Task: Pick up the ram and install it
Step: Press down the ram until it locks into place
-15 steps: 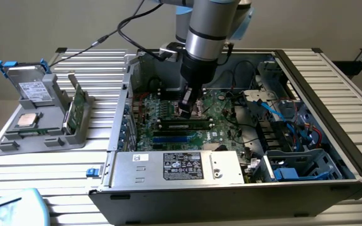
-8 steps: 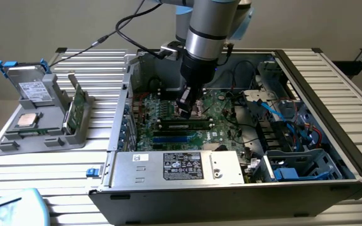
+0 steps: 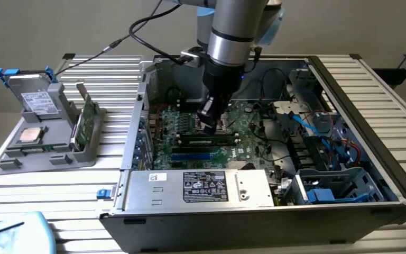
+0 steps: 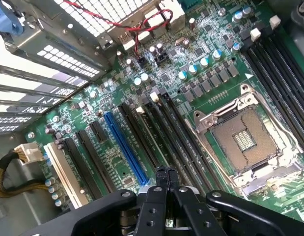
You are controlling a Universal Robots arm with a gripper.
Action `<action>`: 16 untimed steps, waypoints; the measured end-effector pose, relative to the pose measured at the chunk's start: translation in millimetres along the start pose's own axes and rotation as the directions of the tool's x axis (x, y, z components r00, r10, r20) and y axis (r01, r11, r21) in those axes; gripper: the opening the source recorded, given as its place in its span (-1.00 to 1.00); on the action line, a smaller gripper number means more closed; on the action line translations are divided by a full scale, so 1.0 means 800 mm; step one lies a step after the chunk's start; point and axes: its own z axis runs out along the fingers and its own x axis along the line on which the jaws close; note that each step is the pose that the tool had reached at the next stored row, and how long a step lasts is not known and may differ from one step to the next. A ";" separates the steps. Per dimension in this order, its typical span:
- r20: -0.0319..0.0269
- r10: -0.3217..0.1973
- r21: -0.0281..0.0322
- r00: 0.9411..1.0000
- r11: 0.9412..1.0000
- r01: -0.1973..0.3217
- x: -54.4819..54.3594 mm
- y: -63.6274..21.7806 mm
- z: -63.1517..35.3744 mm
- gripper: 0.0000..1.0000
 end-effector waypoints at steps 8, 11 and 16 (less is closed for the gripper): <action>-0.010 0.063 0.047 0.998 0.997 -0.062 0.000 0.000 0.000 -0.79; -0.008 0.093 0.049 0.996 0.995 -0.092 0.000 0.000 0.000 -0.79; -0.005 0.145 0.049 0.989 0.988 -0.144 0.000 0.000 0.000 -0.79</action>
